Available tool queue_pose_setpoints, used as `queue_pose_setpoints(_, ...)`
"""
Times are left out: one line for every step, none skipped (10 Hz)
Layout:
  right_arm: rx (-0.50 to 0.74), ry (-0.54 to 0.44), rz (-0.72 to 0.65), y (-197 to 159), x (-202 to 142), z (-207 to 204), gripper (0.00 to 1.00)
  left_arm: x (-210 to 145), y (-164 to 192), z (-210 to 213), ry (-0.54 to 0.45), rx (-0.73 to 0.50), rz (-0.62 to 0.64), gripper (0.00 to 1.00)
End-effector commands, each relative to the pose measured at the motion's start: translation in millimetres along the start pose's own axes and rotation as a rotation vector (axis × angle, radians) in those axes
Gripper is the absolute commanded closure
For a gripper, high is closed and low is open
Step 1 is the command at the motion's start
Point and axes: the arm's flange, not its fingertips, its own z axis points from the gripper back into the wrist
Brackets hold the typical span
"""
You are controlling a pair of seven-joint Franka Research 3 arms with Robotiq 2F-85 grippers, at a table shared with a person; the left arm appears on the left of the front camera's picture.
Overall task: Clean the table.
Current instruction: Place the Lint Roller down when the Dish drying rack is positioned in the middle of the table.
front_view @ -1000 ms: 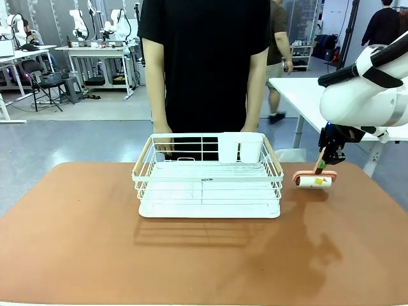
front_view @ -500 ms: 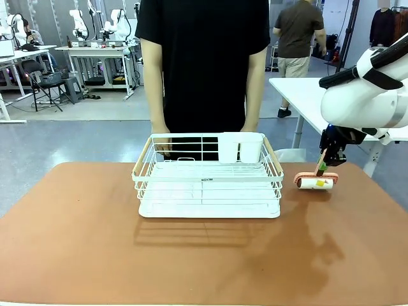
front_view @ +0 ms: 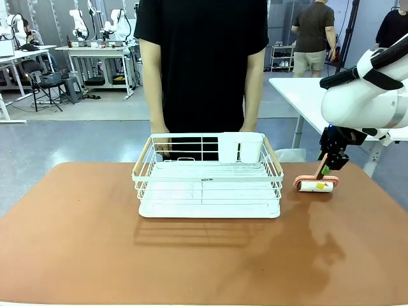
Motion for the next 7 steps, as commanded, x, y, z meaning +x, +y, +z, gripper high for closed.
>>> queue_pose_setpoints(-0.038,0.007,-0.060,-4.9,-4.4,22.8,0.00,0.5,0.4,4.3,0.006,-0.013,-0.023,0.00)
queue_pose_setpoints(-0.127,0.001,-0.046,-8.2,-1.6,29.7,0.00,0.5,0.4,4.3,0.006,-0.013,-0.023,0.00)
queue_pose_setpoints(-0.187,-0.005,-0.057,-5.5,2.7,32.1,0.00,0.5,0.4,4.3,0.006,-0.013,-0.023,0.00)
queue_pose_setpoints(-0.209,-0.005,-0.042,-7.3,3.3,34.3,0.00,0.5,0.4,4.3,0.006,-0.013,-0.023,0.00)
queue_pose_setpoints(-0.225,0.000,-0.024,-10.3,3.6,40.4,0.00,0.5,0.4,4.3,0.006,-0.013,-0.023,0.00)
queue_pose_setpoints(-0.236,0.001,-0.022,-11.4,4.8,43.1,0.00,0.5,0.4,4.3,0.006,-0.013,-0.023,0.00)
queue_pose_setpoints(-0.226,-0.003,-0.032,-12.0,6.8,44.1,0.00,0.5,0.4,4.3,0.006,-0.013,-0.023,0.00)
